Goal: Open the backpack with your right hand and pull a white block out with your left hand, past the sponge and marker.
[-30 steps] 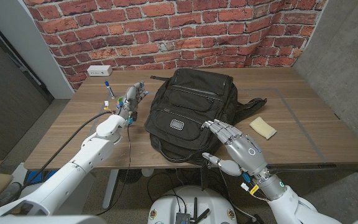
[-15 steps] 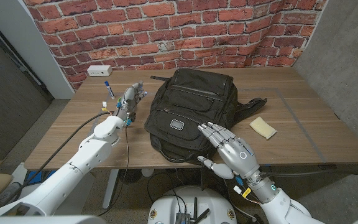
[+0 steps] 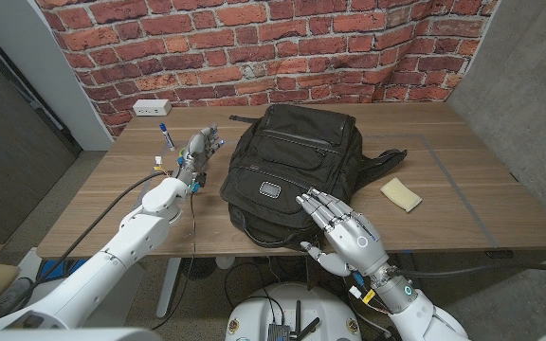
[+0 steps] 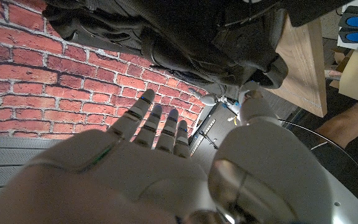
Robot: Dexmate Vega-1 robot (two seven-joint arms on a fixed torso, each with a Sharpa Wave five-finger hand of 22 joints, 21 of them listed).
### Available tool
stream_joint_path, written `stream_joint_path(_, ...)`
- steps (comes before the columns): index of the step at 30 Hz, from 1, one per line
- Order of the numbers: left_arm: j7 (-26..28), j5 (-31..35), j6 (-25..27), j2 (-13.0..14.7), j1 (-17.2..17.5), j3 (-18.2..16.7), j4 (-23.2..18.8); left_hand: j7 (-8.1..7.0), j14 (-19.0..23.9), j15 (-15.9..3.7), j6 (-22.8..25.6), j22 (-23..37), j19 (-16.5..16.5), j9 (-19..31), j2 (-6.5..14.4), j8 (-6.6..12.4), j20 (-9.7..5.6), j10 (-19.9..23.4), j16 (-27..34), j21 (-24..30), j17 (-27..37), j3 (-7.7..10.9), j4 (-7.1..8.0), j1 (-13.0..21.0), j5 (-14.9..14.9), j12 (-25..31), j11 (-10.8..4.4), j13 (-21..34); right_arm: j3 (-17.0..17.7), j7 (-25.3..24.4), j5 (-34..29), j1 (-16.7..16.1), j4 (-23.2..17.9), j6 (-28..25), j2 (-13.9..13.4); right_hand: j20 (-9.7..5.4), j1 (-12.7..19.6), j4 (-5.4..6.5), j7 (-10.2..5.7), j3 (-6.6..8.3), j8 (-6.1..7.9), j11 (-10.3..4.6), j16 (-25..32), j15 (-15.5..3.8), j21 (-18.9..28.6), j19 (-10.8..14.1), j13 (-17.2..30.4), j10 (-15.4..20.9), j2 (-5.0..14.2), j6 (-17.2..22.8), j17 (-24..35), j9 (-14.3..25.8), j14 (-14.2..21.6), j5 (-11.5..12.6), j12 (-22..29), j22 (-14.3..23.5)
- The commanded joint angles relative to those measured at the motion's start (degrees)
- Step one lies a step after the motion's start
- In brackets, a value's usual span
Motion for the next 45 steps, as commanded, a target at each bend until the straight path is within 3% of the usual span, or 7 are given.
stream_joint_path(1, 0.2, 0.0, -0.5, -0.1, 0.5, -0.1, -0.1, -0.11, 0.7, -0.16, 0.7, 0.3, 0.6, 0.2, 1.3, 0.29, -2.78, 0.6, 0.1, 0.5, 0.2, 0.5, 0.12, 0.4, 0.0, 0.3, -0.24, 0.2, -4.0, -0.4, -3.1, 2.5, 1.5, -4.3, 0.1, -2.41, 1.4, 0.31, -0.16, 0.41, 0.88, -0.09, 0.7, -3.49, 0.6, 2.0, 0.2, 1.7, -0.21, 2.1, 0.2, 0.1, 1.9, -0.2, 0.4, 0.2)
stream_joint_path(19, 1.2, 0.2, -0.4, -0.3, 1.1, 0.0, -0.8, 0.03, 0.9, -0.12, 0.8, 0.3, 0.7, 0.3, 1.3, 0.29, -2.75, 0.7, 0.1, 0.5, 0.2, 0.66, 0.14, 0.3, 0.0, 0.3, -0.14, 0.2, -7.2, 0.0, -4.5, 6.2, 3.8, -7.0, 0.9, -2.88, 3.7, 0.48, -0.73, 0.5, 1.64, -0.45, 1.6, -4.06, 0.7, 3.9, 0.2, 4.7, -0.17, 4.7, 0.6, 0.2, 4.1, -0.2, 0.9, 0.2)
stream_joint_path(45, 0.3, 0.4, -0.2, -1.5, -1.4, 0.9, 1.7, 0.05, 0.9, -0.1, 1.0, 0.3, 0.8, 0.3, 1.3, 0.26, -2.74, 0.8, 0.1, 0.5, 0.2, 0.89, 0.12, 0.3, 0.0, 0.2, -0.17, 0.2, -10.7, 2.0, -6.8, 10.1, 5.5, -9.3, 3.5, -3.15, 8.4, 0.38, -1.99, 0.89, 2.64, -1.3, 3.3, -5.44, 1.0, 6.9, 0.4, 9.4, -0.07, 8.8, 1.3, 0.2, 7.8, 0.1, 1.5, 0.4)
